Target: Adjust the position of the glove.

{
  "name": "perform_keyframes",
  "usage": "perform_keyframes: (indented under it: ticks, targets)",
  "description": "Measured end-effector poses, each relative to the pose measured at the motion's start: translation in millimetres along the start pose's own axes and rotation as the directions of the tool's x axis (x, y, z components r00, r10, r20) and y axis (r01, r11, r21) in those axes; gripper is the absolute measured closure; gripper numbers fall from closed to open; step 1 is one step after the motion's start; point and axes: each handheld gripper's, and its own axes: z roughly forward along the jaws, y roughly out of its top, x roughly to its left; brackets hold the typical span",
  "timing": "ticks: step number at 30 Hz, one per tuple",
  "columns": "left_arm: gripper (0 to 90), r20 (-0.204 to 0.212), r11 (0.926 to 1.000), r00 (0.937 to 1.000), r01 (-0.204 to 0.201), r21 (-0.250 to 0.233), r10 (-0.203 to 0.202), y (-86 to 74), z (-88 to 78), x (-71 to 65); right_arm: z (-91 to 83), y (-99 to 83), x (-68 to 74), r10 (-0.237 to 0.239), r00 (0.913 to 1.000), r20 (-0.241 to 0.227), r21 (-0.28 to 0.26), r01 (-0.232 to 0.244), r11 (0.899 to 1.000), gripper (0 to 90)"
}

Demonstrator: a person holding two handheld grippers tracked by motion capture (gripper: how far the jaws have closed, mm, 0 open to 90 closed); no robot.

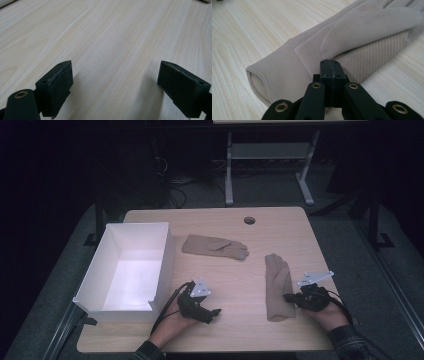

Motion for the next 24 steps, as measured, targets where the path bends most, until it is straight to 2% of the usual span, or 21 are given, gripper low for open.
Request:
perform_keyframes:
  ticks: [6,11,14,16,19,24]
  targets:
    - [12.5,0.002,1.0000,1.0000,0.007,0.000,-0.007,-0.1,0.1,-0.4,1.6,14.3,-2.2,-0.028,0.9996,0.002,-0.060,0.028,0.998,89.8]
    - [12.5,0.002,1.0000,1.0000,0.006,0.003,-0.006,0.2,0.0,-0.2,11.4,32.4,-10.6,-0.032,0.9995,0.005,-0.074,0.032,0.997,89.8]
    - [12.5,0.002,1.0000,1.0000,0.006,0.002,-0.006,0.1,0.1,-0.3,17.5,36.3,-13.2,-0.043,0.9990,0.013,-0.056,0.043,0.997,89.8]
    - [12.4,0.002,1.0000,1.0000,0.006,0.002,-0.006,0.1,0.1,-0.3,27.0,36.6,-16.0,-0.060,0.9979,0.025,-0.009,0.061,0.998,89.9]
    - [12.5,0.002,1.0000,1.0000,0.006,0.002,-0.006,0.1,0.1,-0.3,30.9,34.3,-16.1,-0.052,0.9986,0.008,-0.014,0.052,0.999,89.9]
    - [12.5,0.002,1.0000,1.0000,0.006,0.002,-0.006,0.1,0.1,-0.3,31.9,33.3,-10.4,-0.070,0.9976,0.001,-0.010,0.070,0.998,90.0]
